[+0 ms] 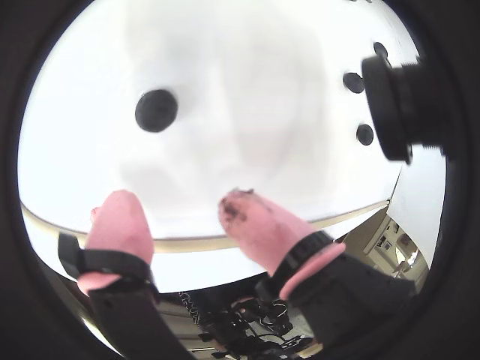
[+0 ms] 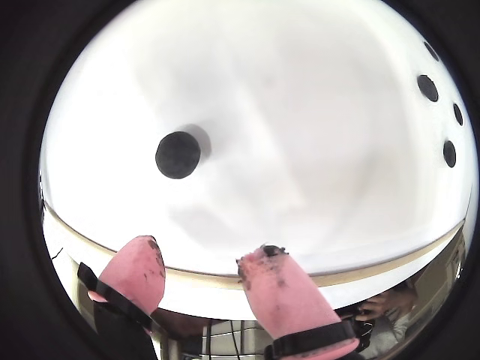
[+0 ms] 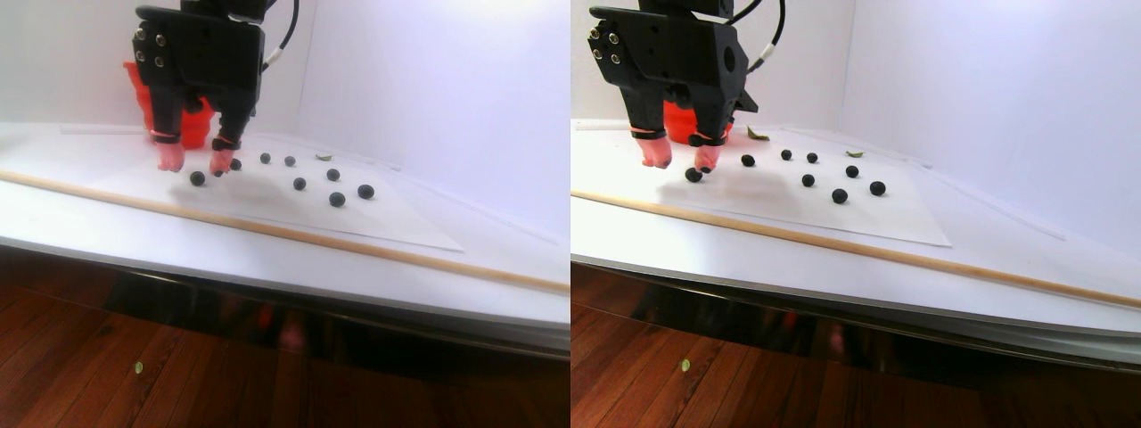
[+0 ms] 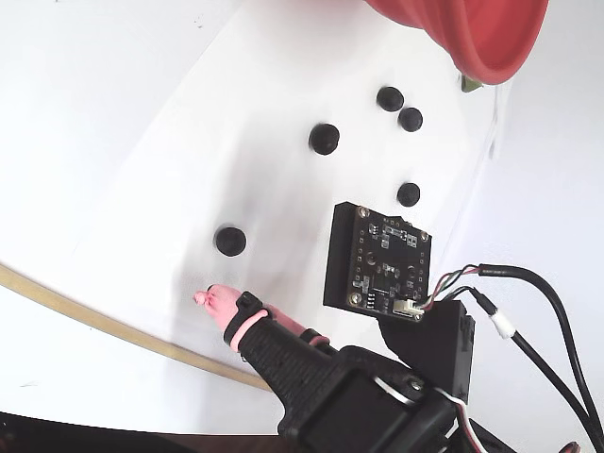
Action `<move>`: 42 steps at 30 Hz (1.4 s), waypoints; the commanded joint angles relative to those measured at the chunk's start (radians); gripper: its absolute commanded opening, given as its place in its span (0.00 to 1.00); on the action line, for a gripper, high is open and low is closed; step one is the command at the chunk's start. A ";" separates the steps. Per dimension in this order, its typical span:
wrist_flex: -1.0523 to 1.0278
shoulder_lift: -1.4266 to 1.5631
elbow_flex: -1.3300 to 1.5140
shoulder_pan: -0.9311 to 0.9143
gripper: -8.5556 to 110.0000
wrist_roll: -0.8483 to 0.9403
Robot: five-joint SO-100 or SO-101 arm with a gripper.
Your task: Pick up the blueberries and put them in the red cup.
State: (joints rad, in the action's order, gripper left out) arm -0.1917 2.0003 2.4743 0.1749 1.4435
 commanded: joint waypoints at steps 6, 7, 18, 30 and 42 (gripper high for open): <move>0.091 -0.041 -0.084 0.015 0.24 0.020; 0.100 -0.048 -0.087 0.018 0.24 0.025; 0.158 -0.098 -0.120 0.025 0.24 0.044; 0.219 -0.150 -0.121 0.014 0.23 0.049; 0.276 -0.204 -0.135 0.011 0.22 0.034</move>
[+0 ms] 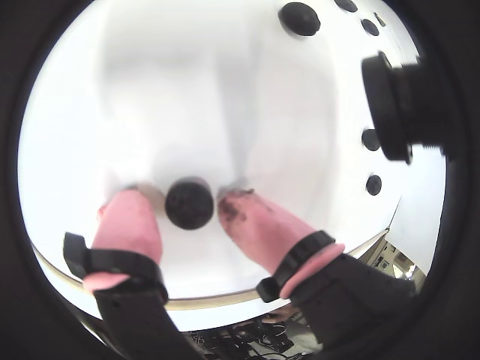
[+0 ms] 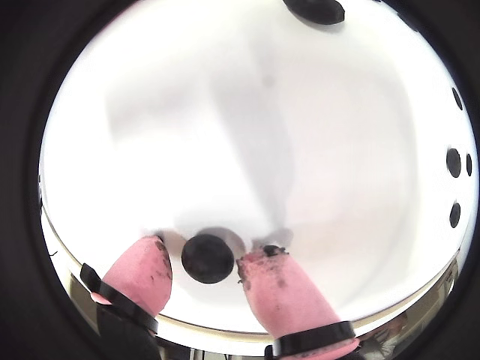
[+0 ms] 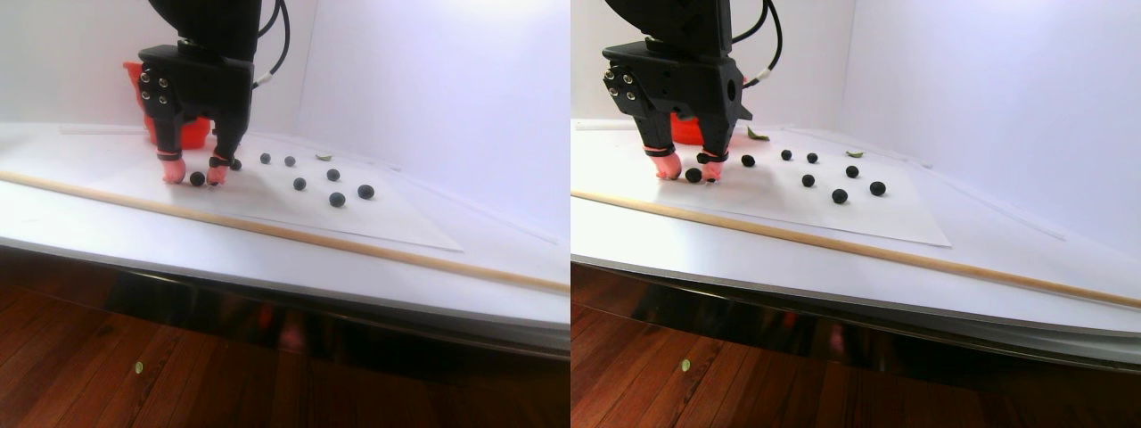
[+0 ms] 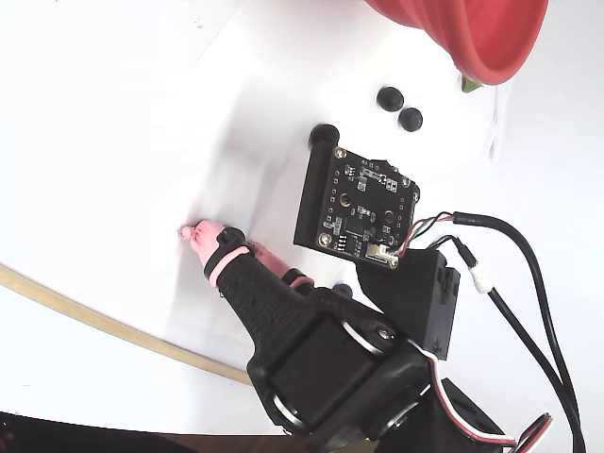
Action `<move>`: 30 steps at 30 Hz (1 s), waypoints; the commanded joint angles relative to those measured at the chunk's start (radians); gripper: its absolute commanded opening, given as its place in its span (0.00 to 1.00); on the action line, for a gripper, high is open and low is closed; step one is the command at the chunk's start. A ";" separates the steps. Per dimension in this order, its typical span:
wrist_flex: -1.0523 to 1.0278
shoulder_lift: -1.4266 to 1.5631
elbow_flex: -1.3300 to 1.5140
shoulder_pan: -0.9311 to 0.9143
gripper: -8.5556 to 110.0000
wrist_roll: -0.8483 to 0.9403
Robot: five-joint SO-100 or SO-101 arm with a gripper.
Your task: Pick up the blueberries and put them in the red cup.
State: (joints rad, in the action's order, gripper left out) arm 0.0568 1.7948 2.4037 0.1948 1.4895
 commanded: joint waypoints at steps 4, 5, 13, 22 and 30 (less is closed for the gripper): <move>0.032 0.000 -0.067 -0.008 0.22 -0.018; 0.032 0.000 -0.067 -0.008 0.22 -0.020; 0.032 0.006 -0.041 -0.003 0.20 -0.015; 0.008 0.012 -0.031 0.000 0.19 -0.011; -0.021 0.018 -0.029 0.005 0.18 -0.012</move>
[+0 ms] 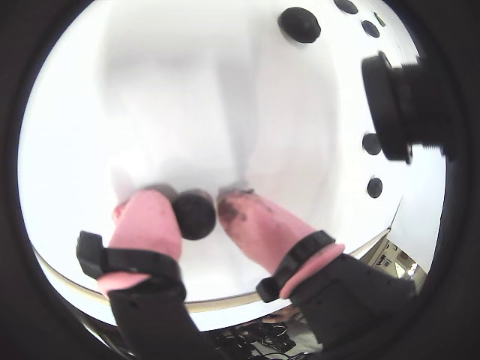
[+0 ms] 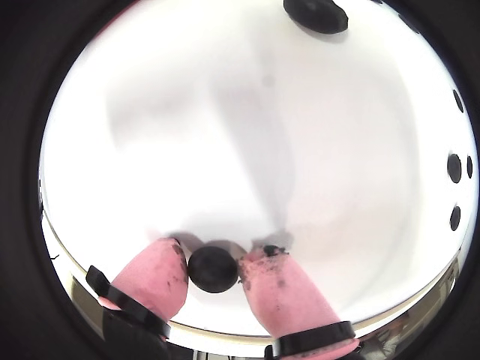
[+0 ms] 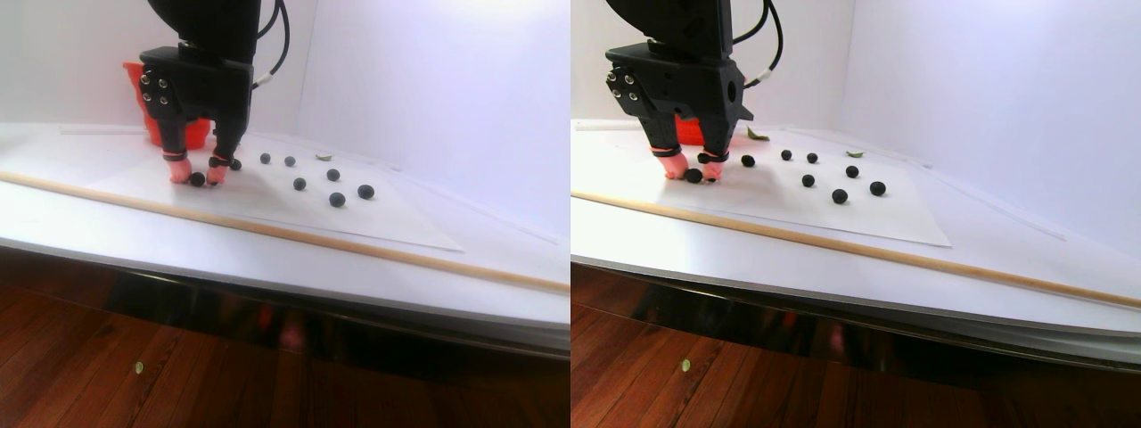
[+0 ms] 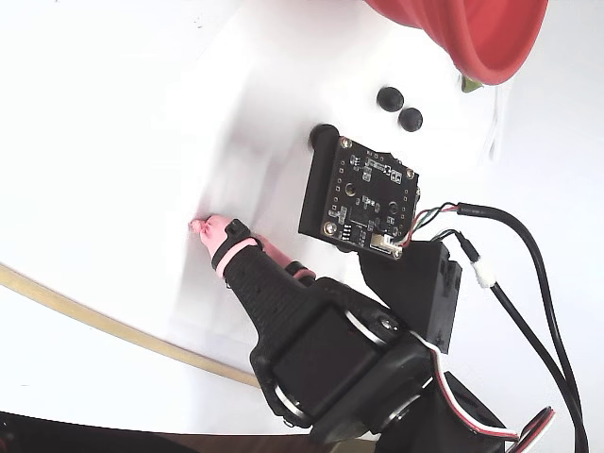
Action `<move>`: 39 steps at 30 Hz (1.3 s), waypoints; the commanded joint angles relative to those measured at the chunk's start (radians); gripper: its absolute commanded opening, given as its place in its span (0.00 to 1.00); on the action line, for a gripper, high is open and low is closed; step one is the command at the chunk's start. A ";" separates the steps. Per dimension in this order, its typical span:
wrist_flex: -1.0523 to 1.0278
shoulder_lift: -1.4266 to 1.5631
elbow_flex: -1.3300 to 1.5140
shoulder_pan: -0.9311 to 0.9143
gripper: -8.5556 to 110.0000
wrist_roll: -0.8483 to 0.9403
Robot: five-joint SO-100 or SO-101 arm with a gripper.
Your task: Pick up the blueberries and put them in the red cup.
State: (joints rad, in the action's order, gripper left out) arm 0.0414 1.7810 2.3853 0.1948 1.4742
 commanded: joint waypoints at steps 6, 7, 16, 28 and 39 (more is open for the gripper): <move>-0.006 0.029 -0.014 0.005 0.17 0.002; -0.006 0.029 -0.015 0.005 0.17 0.000; -0.006 0.035 -0.021 0.005 0.16 0.005; -0.043 0.110 -0.023 0.005 0.16 0.014; -0.094 0.190 -0.032 -0.005 0.16 0.034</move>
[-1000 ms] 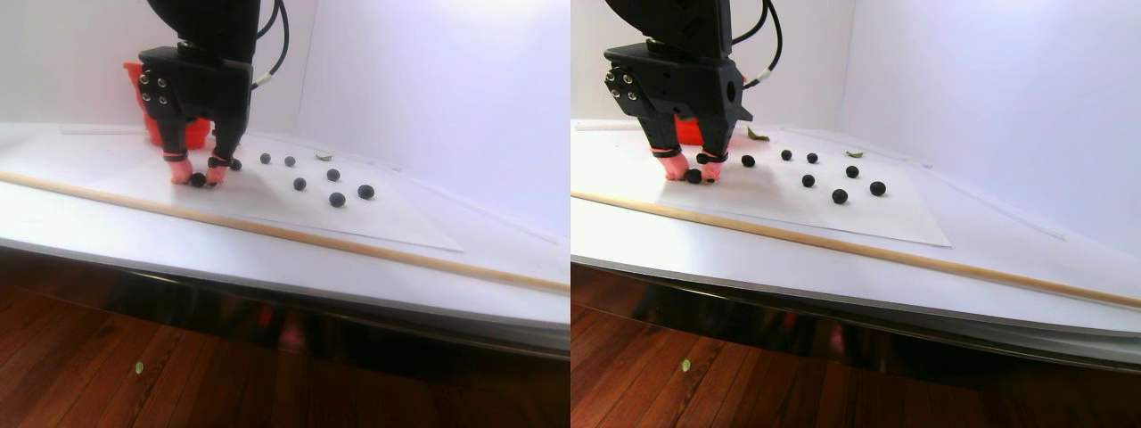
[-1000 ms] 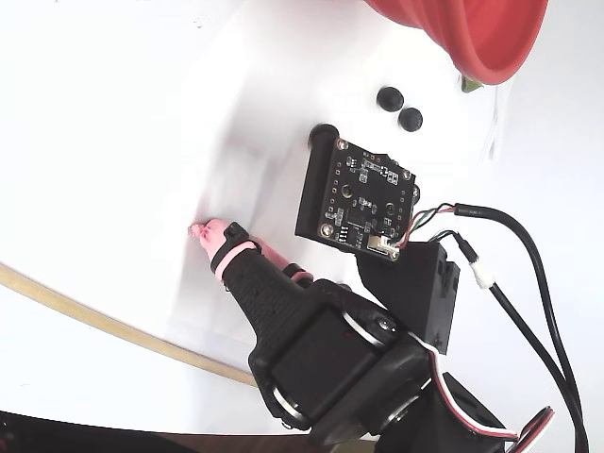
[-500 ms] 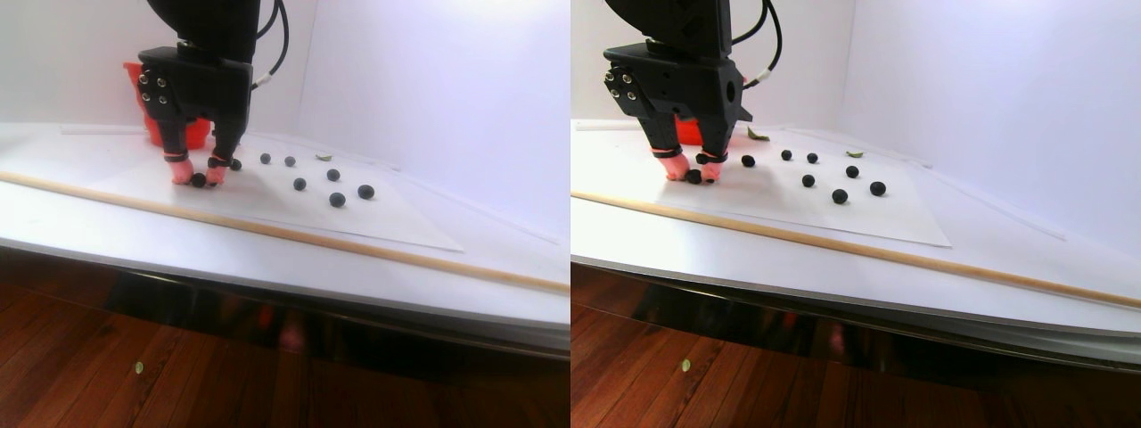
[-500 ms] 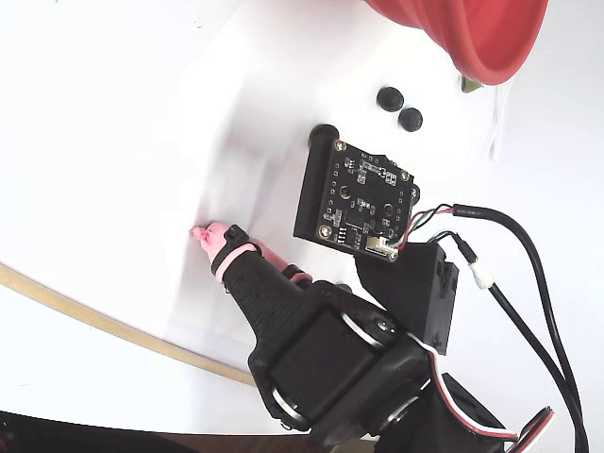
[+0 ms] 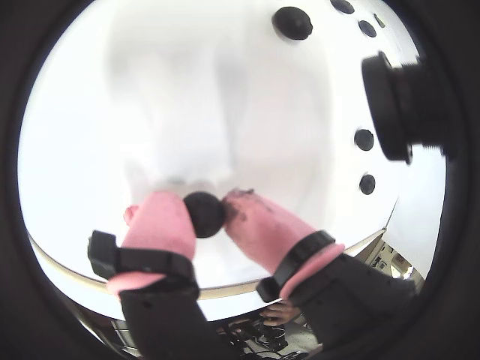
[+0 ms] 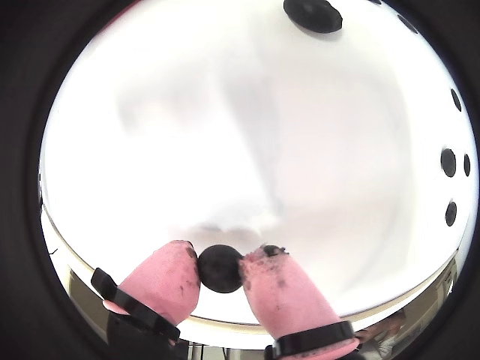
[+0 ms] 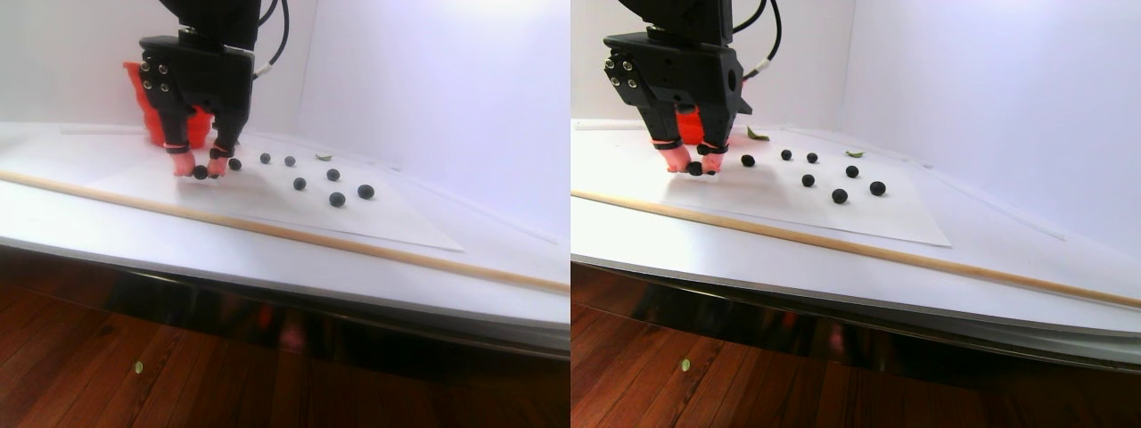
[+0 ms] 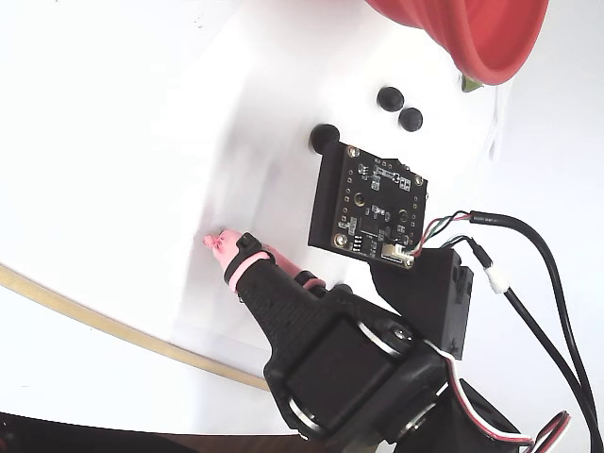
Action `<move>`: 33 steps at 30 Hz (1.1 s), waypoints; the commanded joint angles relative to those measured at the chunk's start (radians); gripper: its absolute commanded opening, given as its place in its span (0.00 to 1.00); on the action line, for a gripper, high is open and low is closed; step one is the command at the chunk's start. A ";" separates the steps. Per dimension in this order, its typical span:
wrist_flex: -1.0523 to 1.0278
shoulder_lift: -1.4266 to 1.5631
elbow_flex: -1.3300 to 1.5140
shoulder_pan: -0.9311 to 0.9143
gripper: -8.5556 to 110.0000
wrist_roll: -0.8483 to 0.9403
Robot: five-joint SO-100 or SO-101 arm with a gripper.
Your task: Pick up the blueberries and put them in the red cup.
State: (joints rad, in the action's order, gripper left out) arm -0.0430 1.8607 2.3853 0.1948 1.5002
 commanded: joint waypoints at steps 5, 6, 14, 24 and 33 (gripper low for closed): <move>-0.046 0.160 -0.032 -0.003 0.16 0.015; -0.055 0.170 -0.032 -0.003 0.16 0.018; -0.084 0.245 -0.023 0.005 0.16 0.035; -0.130 0.341 -0.032 0.015 0.16 0.055; -0.144 0.403 -0.048 0.023 0.16 0.078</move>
State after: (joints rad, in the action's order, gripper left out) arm -0.1841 2.1706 2.3869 0.2163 1.5723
